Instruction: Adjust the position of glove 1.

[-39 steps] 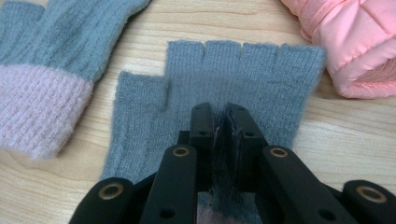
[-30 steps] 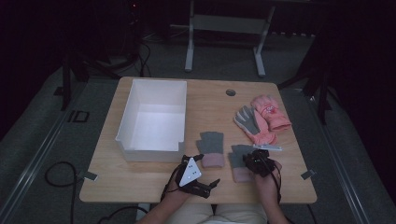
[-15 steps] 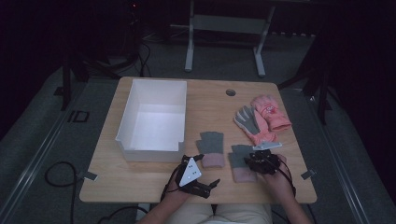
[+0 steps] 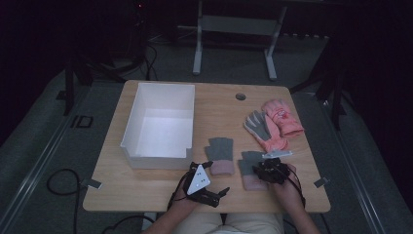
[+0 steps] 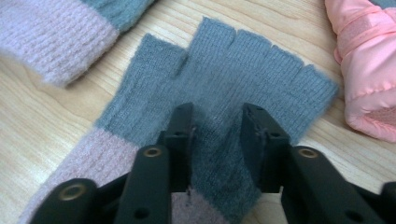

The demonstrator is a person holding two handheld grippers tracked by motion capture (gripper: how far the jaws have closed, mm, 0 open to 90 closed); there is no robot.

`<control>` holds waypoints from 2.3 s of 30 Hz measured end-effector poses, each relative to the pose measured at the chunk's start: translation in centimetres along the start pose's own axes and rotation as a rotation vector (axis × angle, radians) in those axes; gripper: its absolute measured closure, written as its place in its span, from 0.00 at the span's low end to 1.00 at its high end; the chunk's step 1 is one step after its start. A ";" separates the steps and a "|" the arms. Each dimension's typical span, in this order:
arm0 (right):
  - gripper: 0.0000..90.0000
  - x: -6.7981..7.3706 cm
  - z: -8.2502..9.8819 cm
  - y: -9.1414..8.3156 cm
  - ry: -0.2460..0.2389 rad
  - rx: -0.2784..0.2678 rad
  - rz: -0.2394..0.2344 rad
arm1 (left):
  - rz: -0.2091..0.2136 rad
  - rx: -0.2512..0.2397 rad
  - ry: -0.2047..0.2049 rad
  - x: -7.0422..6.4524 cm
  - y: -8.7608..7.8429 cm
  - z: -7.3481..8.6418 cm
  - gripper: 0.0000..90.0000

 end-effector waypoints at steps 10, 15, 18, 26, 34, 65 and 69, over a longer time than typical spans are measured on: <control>0.93 0.2 -0.2 0.1 0.082 -0.002 0.016 | 0.002 0.000 -0.005 0.0 0.0 0.0 0.00; 0.94 0.3 -0.9 -1.3 0.116 -0.051 0.008 | 0.003 0.001 -0.007 0.0 0.1 0.0 0.00; 0.94 0.3 -2.3 -2.6 0.110 -0.090 0.011 | 0.003 0.000 -0.005 0.0 0.1 0.0 0.00; 0.94 0.9 -6.9 -4.9 0.099 -0.169 0.034 | 0.000 0.000 -0.006 0.0 0.1 0.0 0.00; 0.94 3.8 -10.9 -4.4 0.053 -0.207 -0.001 | -0.009 -0.001 -0.009 0.1 0.0 0.0 0.00; 0.94 6.1 -9.7 5.3 0.023 -0.019 -0.132 | -0.010 -0.010 -0.007 0.0 -0.1 0.0 0.00; 0.93 5.9 -9.5 5.9 0.031 -0.012 -0.127 | -0.002 -0.005 -0.009 0.0 -0.1 0.0 0.00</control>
Point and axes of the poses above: each handheld gripper's, and its own axes: y roughly forward along the jaws, z roughly out of its underside, x roughly to its left, the point moved 3 cm from there along y, roughly forward along the jaws, and after that the axes turned 6 degrees about -z, right-handed, at the moved point
